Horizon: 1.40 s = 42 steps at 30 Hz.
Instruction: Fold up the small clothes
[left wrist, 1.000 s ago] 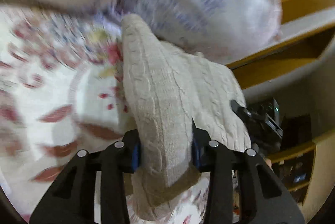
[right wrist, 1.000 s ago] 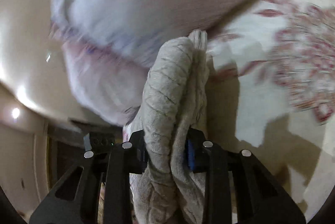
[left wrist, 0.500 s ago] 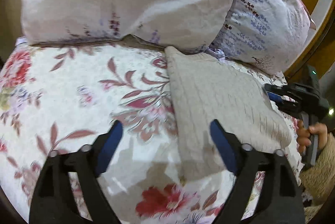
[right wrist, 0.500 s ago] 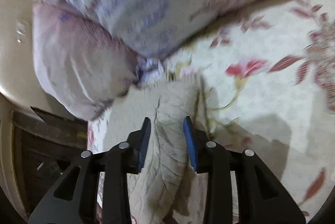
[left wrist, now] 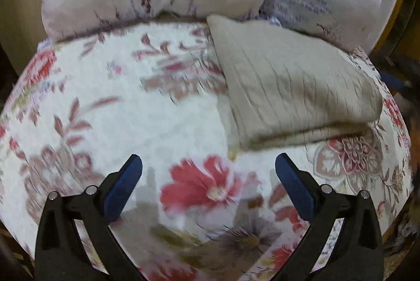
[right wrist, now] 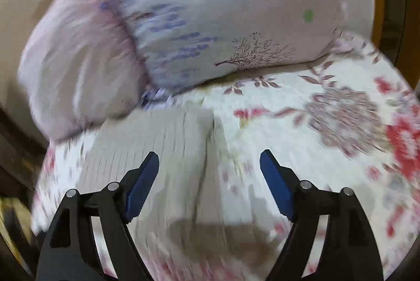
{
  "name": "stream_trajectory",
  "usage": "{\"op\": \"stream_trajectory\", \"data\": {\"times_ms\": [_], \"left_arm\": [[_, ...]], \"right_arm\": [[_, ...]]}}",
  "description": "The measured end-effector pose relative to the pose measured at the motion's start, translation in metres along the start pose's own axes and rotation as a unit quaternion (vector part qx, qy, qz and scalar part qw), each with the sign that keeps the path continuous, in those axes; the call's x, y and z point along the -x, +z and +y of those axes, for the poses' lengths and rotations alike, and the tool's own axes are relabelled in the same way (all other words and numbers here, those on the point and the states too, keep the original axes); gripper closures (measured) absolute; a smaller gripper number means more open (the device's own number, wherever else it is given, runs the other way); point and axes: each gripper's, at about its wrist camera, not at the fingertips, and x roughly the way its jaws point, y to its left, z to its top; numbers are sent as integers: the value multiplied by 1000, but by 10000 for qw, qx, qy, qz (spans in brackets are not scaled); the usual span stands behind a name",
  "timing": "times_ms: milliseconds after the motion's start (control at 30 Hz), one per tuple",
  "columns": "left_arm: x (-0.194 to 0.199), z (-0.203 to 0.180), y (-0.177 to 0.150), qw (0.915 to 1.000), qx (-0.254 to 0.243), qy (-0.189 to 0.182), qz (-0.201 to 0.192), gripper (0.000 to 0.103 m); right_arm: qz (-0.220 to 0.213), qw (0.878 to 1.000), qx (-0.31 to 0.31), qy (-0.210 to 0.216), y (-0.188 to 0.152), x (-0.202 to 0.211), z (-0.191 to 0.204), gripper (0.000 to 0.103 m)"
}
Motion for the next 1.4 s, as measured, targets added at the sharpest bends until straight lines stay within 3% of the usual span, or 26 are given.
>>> {"op": "stream_trajectory", "data": {"times_ms": [67, 133, 233, 333, 500, 800, 1400], "left_arm": [[-2, -4, -5, 10000, -1, -34, 67, 2], [-5, -12, -8, 9999, -107, -6, 127, 2], [-16, -19, -10, 9991, -206, 100, 343, 2], [-21, -26, -14, 9982, -339, 367, 334, 2], [-19, -27, -16, 9985, -329, 404, 185, 2], [-19, -24, -21, 9982, -474, 333, -134, 2], [-18, -23, -20, 9982, -483, 328, -138, 2]], "right_arm": [[19, 9991, 185, -394, -36, 9, 8, 13], [336, 9977, 458, -377, -65, 3, 20, 13], [758, 9940, 723, -327, -82, -16, 37, 13], [912, 9907, 876, -512, -86, -34, 47, 12], [764, 9900, 961, -692, -93, -32, 52, 2], [703, 9906, 901, -745, -97, -35, 54, 1], [701, 9907, 903, -743, -98, -35, 54, 1]]}}
